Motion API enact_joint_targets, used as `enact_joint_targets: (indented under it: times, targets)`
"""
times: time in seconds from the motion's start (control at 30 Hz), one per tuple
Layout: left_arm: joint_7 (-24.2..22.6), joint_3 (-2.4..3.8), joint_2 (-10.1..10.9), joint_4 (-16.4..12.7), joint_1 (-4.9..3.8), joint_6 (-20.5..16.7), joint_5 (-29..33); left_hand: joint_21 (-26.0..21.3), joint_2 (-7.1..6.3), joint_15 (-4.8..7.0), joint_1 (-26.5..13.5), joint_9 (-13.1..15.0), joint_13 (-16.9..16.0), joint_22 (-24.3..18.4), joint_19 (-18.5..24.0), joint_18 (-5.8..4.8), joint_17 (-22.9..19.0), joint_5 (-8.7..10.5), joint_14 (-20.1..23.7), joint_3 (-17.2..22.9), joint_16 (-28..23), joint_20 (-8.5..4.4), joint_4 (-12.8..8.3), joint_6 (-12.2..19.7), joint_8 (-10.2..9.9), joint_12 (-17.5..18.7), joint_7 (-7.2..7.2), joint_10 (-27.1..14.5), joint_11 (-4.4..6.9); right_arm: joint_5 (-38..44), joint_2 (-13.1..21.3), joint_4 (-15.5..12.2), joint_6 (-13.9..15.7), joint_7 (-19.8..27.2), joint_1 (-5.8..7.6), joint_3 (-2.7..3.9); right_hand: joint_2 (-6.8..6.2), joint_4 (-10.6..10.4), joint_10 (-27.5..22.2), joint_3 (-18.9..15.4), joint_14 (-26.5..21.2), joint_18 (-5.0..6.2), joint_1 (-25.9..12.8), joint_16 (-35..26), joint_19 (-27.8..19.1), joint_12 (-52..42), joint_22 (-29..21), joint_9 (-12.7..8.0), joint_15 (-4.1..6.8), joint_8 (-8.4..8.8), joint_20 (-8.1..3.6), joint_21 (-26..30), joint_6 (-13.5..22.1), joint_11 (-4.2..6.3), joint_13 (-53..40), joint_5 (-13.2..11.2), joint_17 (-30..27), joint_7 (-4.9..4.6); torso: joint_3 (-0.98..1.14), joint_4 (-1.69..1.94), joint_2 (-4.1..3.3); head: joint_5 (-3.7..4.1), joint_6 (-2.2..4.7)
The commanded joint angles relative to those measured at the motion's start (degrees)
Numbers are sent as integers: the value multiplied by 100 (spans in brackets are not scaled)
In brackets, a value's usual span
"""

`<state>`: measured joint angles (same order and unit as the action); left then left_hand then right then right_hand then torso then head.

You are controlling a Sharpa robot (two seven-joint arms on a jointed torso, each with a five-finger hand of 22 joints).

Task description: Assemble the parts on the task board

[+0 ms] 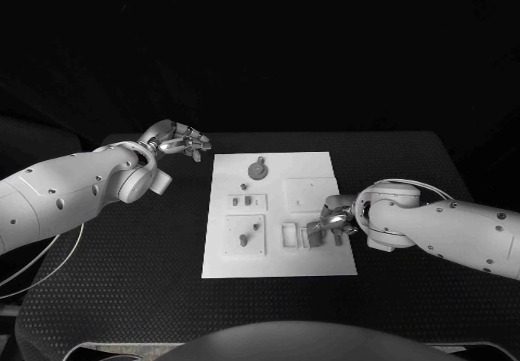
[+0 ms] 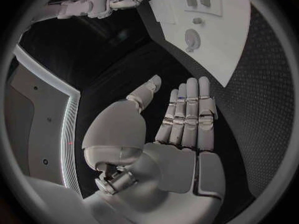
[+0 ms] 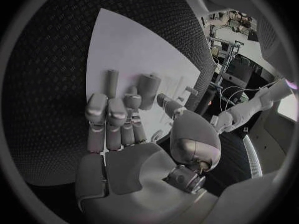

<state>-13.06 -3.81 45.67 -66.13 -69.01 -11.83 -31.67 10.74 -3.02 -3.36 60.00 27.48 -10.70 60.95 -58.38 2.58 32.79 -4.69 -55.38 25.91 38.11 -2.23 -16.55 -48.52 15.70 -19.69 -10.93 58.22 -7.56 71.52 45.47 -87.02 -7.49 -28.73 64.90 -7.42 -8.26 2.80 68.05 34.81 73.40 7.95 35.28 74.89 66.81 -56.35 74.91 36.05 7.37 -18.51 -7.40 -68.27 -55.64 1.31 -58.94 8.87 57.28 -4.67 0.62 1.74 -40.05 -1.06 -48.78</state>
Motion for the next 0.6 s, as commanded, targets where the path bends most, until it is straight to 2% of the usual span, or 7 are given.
enact_joint_targets:
  times: [0.03, 0.07, 0.27, 0.4, 0.6]
  targets:
    - [-40, 4, -10, -9, -7, 71, 40, 31, 5, 2, -73, -8, -9, 10, -44, 104, 6, -1, -16, -30, 14, -7, 12, 13, 36, -36, 25, 17, 11, 118, -20, 9, -225, -68, -49, -34, 105, 122, -9, -19, -1, 705, -25, -37, -46, -30, 117, 2, 18, -3, 19, -37, 1, 16, -9, -29, 15, -32, 2, 2, 0, -4, -9]
    - [-40, 4, -10, -9, -7, 70, 40, 31, 5, 2, -73, -8, -9, 11, -44, 104, 6, -1, -15, -30, 14, -7, 12, 13, 36, -36, 25, 16, 11, 117, -26, 8, -220, -67, -55, -37, 129, 163, -10, -16, 0, 705, -18, -39, -49, -32, 116, 3, 19, -1, 20, -42, -5, 17, -9, -28, 18, -31, 2, 2, 0, -4, -9]
    - [-39, 4, -12, -7, -7, 73, 40, 30, 8, 2, -75, -9, -10, 12, -42, 104, 9, -2, -14, -28, 12, -7, 12, 13, 37, -37, 26, 14, 10, 101, -37, 4, -127, -79, -75, -42, 569, 930, -11, 14, 21, 705, 111, -73, -64, -59, 101, 29, 20, 22, 53, -93, -79, 22, 6, -27, 59, -25, -2, 3, 1, 0, -20]
    - [-34, 4, -12, -5, -7, 73, 40, 30, 8, 2, -76, -9, -11, 13, -42, 103, 10, -2, -13, -28, 11, -8, 11, 13, 37, -37, 26, 13, 10, 98, -37, 9, -34, -99, -75, -43, 779, 1268, 7, 84, 39, 705, 259, -93, -46, -70, 89, 46, 24, 21, 74, -102, -136, 30, 21, -23, 71, -18, -4, 3, 2, 4, -23]
    - [-33, 3, -13, -2, -7, 73, 40, 29, 8, 2, -76, -10, -12, 14, -40, 103, 12, -3, -13, -26, 10, -8, 9, 14, 38, -38, 26, 10, 10, 86, -32, 2, -4, -105, -75, -44, 863, 1390, 18, 131, 49, 705, 421, -112, -40, -76, 84, 61, 31, 22, 90, -104, -177, 37, 34, -17, 80, -7, -6, 5, 2, 5, -26]
